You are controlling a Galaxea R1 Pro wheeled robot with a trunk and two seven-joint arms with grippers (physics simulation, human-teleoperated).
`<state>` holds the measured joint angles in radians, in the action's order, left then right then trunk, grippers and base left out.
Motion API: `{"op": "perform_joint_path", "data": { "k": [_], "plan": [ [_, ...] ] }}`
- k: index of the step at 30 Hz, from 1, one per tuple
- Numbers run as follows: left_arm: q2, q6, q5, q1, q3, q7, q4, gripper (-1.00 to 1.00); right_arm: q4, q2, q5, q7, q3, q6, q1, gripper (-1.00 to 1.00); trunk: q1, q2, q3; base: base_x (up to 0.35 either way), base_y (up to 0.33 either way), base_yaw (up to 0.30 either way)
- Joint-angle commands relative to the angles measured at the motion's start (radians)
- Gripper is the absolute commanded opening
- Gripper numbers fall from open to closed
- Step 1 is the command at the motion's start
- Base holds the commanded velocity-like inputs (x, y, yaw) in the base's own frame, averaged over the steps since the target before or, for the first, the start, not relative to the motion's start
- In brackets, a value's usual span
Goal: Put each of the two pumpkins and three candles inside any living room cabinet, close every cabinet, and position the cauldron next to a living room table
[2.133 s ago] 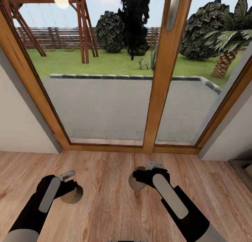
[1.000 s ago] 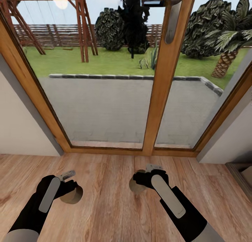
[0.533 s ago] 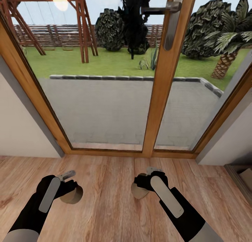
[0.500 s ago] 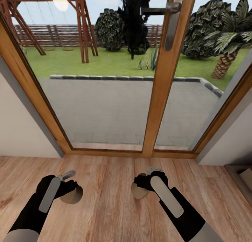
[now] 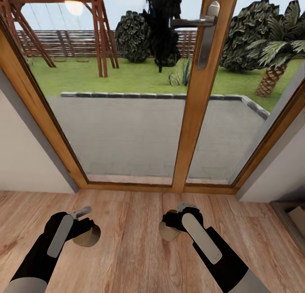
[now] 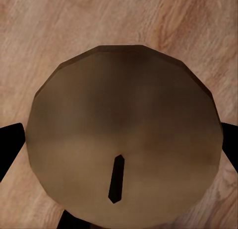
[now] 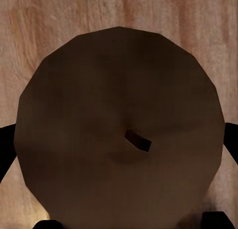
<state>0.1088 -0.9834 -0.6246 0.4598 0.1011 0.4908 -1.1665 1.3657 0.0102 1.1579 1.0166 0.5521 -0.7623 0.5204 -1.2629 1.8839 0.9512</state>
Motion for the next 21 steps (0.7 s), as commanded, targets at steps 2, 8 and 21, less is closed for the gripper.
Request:
{"op": "perform_joint_path", "data": {
  "k": [2,8,21],
  "plan": [
    [0.000,-0.003,-0.010,0.000,0.000,0.009,-0.001,-1.00,0.001,0.002,0.010,0.004,0.001,0.001,0.001,-1.00,0.008,-0.014,-0.006,0.000,0.000,0.000],
    [-0.002,-0.001,-0.009,0.000,-0.009,0.010,0.003,-1.00,-0.070,0.001,0.005,0.004,0.001,0.003,0.001,-1.00,0.031,-0.056,-0.024,0.000,0.000,0.000],
    [-0.030,0.039,-0.011,0.008,-0.164,0.016,0.203,-1.00,-0.218,0.028,-0.005,0.000,0.003,0.088,-0.006,-1.00,0.081,-0.147,-0.065,0.000,0.000,0.000]
  ]
}}
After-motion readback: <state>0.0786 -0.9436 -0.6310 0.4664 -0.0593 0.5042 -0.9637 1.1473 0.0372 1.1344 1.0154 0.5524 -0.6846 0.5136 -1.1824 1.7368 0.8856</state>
